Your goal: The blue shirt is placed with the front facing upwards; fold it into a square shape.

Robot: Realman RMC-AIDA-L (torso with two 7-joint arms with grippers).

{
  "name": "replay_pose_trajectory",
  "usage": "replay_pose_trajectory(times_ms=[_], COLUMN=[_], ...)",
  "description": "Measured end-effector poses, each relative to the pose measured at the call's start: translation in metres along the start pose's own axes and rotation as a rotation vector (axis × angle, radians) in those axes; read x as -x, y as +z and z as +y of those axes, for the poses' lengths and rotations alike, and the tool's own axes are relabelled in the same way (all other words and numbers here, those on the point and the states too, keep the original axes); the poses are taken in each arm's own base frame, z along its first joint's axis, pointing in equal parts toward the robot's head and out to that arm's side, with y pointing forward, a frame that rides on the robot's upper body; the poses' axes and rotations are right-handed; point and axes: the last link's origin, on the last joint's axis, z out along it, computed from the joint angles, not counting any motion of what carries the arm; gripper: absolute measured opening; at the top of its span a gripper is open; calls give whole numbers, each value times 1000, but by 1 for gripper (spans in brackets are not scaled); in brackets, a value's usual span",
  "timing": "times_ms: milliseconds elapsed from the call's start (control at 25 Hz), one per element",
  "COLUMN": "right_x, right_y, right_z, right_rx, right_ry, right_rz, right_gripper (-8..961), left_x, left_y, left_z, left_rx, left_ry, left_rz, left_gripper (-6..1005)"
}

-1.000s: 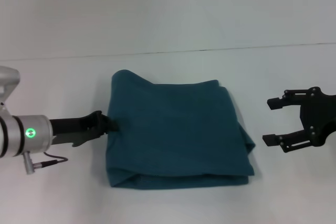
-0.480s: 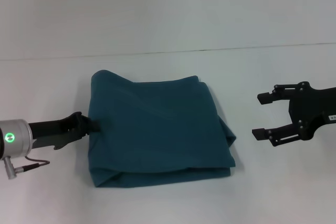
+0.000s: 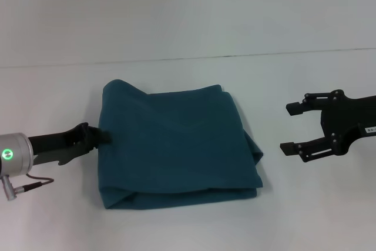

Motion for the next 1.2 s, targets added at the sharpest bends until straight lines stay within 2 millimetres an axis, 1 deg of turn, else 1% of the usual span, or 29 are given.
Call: replay_pose_trajectory(times_ms=[40, 240, 440, 560, 680, 800, 920, 1040, 1120, 1200], right_x=[0, 0, 0, 2, 6, 11, 15, 17, 17, 17], right_y=[0, 0, 0, 2, 5, 8, 11, 14, 16, 15], right_z=[0, 0, 0, 0, 0, 0, 2, 6, 11, 16], right_rx=[0, 0, 0, -2, 0, -1, 4, 25, 54, 91], right_ry=[0, 1, 1, 3, 16, 29, 31, 32, 31, 31], right_rz=[0, 1, -1, -14, -38, -74, -102, -116, -120, -126], right_gripper=[928, 928, 927, 927, 927, 927, 928, 928, 927, 927], left_x=[0, 2, 0, -8, -24, -36, -46, -50, -48, -40], left_y=[0, -1, -5, -13, -26, -35, -41, -44, -43, -40], left_z=[0, -1, -7, -12, -16, -14, 2, 24, 39, 54], left_rx=[3, 7, -6, -12, -23, -17, 52, 147, 215, 291], left_ry=[0, 0, 10, 39, 90, 172, 343, 517, 661, 795], left_rz=[2, 1, 20, 60, 129, 172, 214, 225, 201, 156], left_gripper=[79, 248, 360, 428, 495, 614, 733, 888, 888, 887])
